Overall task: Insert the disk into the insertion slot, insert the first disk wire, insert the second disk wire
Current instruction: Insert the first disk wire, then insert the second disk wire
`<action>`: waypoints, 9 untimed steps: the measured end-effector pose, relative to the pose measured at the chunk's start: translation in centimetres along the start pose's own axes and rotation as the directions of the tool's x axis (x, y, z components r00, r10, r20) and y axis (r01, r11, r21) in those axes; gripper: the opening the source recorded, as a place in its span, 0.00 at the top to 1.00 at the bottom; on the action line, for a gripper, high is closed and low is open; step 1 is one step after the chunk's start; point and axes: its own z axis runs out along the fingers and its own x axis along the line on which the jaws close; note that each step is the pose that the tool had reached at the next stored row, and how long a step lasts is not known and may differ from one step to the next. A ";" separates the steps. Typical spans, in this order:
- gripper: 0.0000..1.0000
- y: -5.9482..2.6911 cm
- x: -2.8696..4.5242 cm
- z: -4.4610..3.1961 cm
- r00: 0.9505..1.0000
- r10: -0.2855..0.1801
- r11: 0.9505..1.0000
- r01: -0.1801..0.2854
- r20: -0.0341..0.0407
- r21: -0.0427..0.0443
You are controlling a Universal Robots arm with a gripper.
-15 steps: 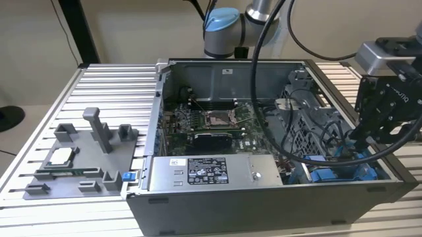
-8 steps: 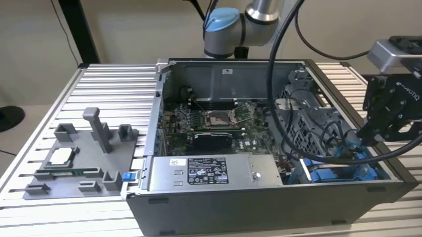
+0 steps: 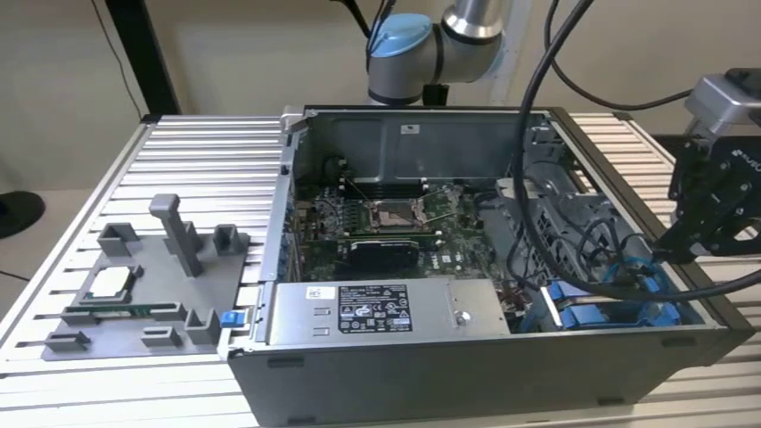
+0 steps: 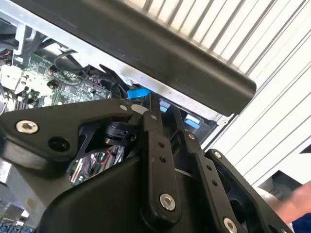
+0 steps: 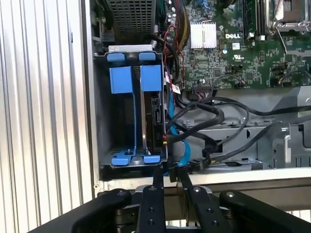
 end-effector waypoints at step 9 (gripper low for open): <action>0.00 -0.06 0.20 0.59 0.998 -0.009 1.000 0.010 0.064 -0.007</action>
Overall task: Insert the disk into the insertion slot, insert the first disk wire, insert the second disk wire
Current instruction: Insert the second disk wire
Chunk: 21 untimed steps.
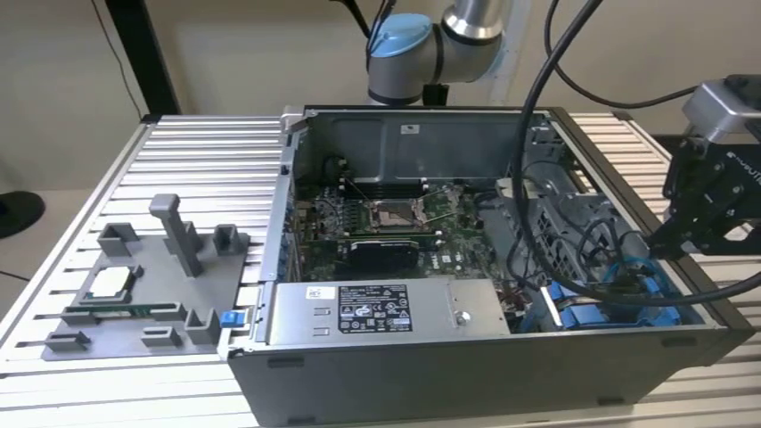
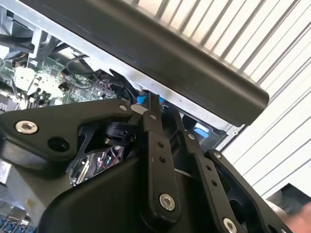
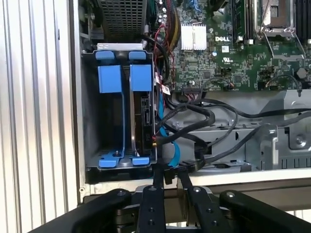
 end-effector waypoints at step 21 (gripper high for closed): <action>1.00 2.15 -0.14 -2.40 0.998 0.051 0.999 -0.051 0.040 0.003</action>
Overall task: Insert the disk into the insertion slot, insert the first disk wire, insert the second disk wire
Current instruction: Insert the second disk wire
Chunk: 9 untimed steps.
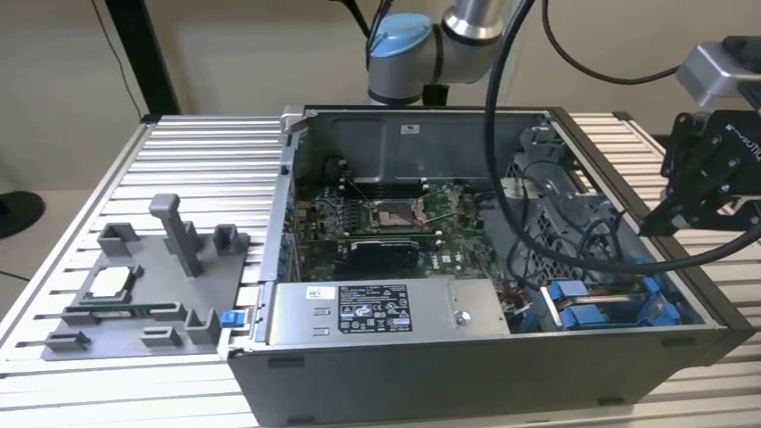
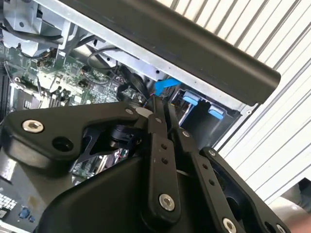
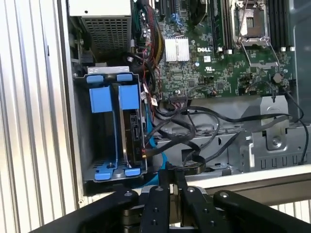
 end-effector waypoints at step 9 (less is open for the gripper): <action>1.00 2.52 0.27 -0.05 1.000 0.006 1.000 -0.006 0.000 0.001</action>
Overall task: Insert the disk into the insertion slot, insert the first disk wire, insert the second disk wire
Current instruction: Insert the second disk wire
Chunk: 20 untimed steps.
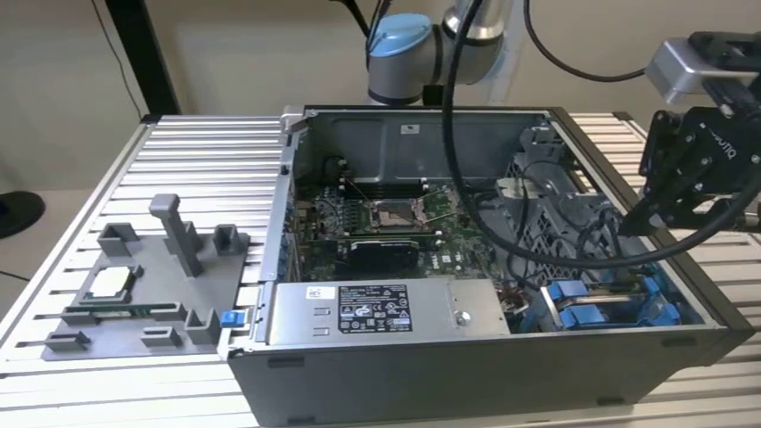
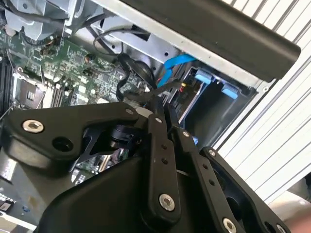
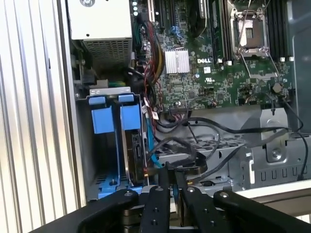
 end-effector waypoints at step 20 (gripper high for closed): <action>1.00 2.16 1.63 0.44 0.999 -0.045 0.998 0.045 0.001 0.037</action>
